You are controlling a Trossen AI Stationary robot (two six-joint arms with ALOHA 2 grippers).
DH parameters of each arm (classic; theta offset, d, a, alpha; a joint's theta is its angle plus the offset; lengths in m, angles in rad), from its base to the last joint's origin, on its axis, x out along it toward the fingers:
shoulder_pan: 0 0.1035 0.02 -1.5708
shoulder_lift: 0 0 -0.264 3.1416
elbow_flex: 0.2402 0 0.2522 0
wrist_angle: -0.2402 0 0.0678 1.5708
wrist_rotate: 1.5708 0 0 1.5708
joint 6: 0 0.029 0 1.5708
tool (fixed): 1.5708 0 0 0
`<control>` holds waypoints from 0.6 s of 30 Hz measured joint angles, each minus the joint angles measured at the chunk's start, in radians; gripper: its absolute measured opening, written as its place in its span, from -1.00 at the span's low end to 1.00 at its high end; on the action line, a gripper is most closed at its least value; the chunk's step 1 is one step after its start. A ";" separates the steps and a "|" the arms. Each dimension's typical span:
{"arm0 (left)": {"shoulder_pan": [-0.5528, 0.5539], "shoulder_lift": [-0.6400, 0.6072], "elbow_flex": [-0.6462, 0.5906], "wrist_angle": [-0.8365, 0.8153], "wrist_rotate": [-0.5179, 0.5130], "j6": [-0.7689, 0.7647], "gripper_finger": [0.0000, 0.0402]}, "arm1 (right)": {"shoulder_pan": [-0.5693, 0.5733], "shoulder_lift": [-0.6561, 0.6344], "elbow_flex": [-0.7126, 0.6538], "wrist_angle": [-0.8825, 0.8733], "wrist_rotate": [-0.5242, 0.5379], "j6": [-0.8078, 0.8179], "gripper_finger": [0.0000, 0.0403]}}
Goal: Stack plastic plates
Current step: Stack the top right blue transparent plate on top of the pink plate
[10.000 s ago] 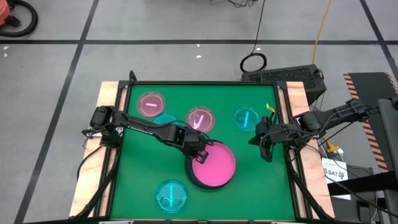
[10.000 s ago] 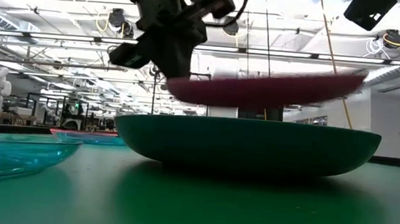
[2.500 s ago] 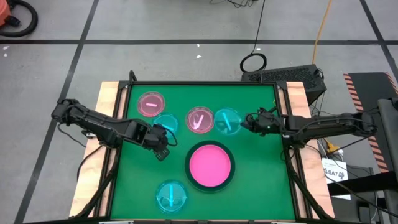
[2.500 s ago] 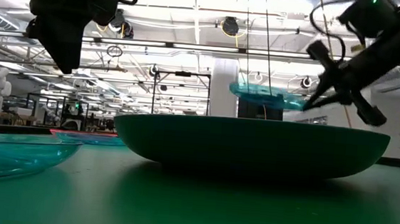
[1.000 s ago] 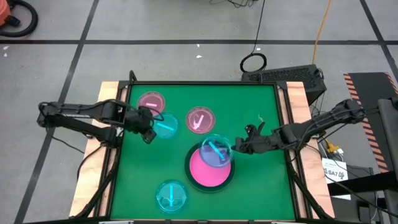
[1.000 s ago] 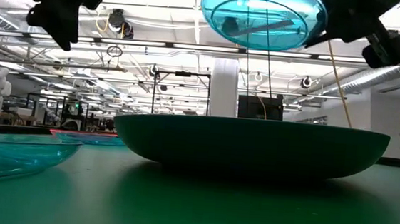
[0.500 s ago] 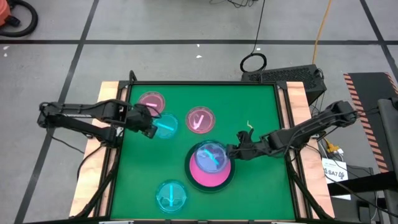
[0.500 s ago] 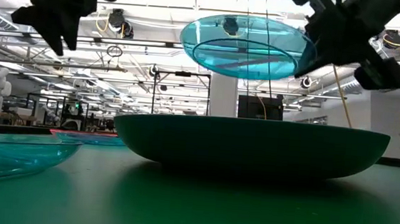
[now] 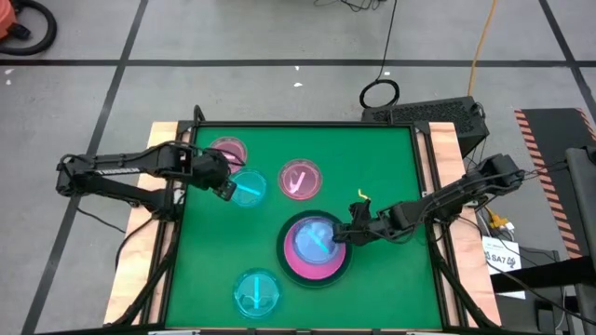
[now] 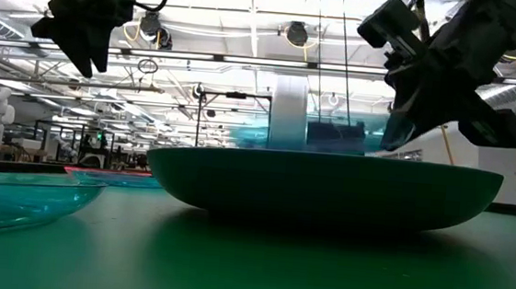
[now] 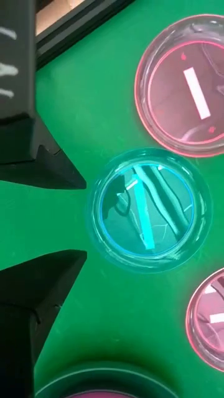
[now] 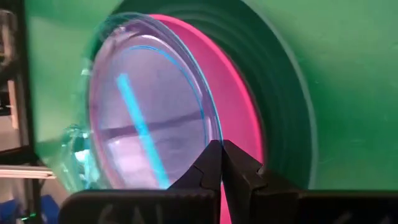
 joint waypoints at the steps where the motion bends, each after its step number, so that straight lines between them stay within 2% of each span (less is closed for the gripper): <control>1: 0.002 -0.001 0.000 0.000 -0.001 0.006 -0.13 | 0.000 0.007 0.000 0.011 -0.003 0.000 -1.00; 6: 0.004 -0.001 0.000 0.000 -0.001 0.010 -0.13 | 0.000 0.037 0.000 0.076 -0.025 -0.002 -1.00; 18: -0.004 -0.001 0.000 0.000 0.023 -0.052 -0.13 | 0.019 0.053 0.000 0.072 -0.024 0.029 -0.90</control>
